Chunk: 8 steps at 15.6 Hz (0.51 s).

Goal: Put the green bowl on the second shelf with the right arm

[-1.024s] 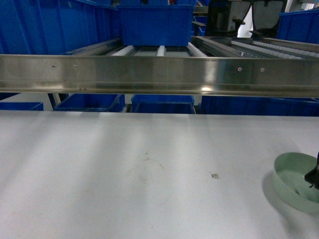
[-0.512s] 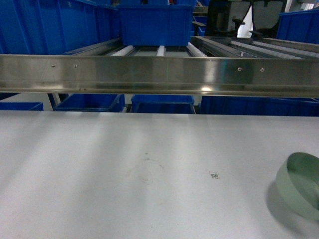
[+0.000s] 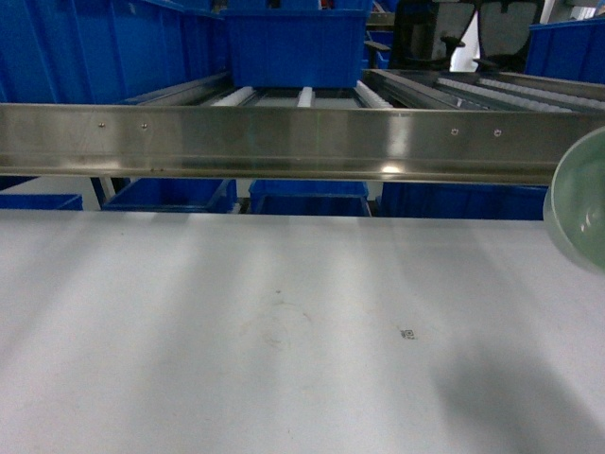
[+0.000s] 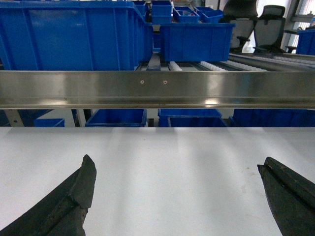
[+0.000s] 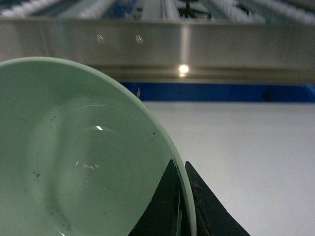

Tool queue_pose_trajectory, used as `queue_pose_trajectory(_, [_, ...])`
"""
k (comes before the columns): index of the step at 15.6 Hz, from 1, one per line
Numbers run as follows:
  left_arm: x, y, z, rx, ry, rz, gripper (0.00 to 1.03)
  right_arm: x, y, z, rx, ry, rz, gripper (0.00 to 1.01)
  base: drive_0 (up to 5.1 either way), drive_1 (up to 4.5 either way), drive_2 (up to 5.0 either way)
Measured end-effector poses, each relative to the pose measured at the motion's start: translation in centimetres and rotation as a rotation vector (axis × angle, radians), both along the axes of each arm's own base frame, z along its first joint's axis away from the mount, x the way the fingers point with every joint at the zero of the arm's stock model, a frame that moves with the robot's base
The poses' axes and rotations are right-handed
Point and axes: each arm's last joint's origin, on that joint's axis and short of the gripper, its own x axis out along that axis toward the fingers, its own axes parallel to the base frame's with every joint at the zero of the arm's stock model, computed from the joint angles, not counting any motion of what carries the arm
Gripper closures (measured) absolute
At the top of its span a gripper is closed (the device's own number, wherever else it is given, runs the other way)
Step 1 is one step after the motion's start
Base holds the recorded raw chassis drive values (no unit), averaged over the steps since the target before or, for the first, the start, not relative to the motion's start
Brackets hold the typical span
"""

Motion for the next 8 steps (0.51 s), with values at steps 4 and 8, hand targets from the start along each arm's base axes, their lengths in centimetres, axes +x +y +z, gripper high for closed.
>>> queue_pose_trajectory(4, [0.0, 0.0, 0.0, 0.0, 0.0, 0.0, 0.05, -2.1, 0.2, 2.4, -0.061, -0.087, 0.076, 0.99, 0.0, 0.0, 0.0])
queue_pose_trajectory(8, [0.0, 0.0, 0.0, 0.0, 0.0, 0.0, 0.05, -2.5, -0.9, 2.1, -0.041, -0.064, 0.014, 0.99, 0.0, 0.0, 0.0])
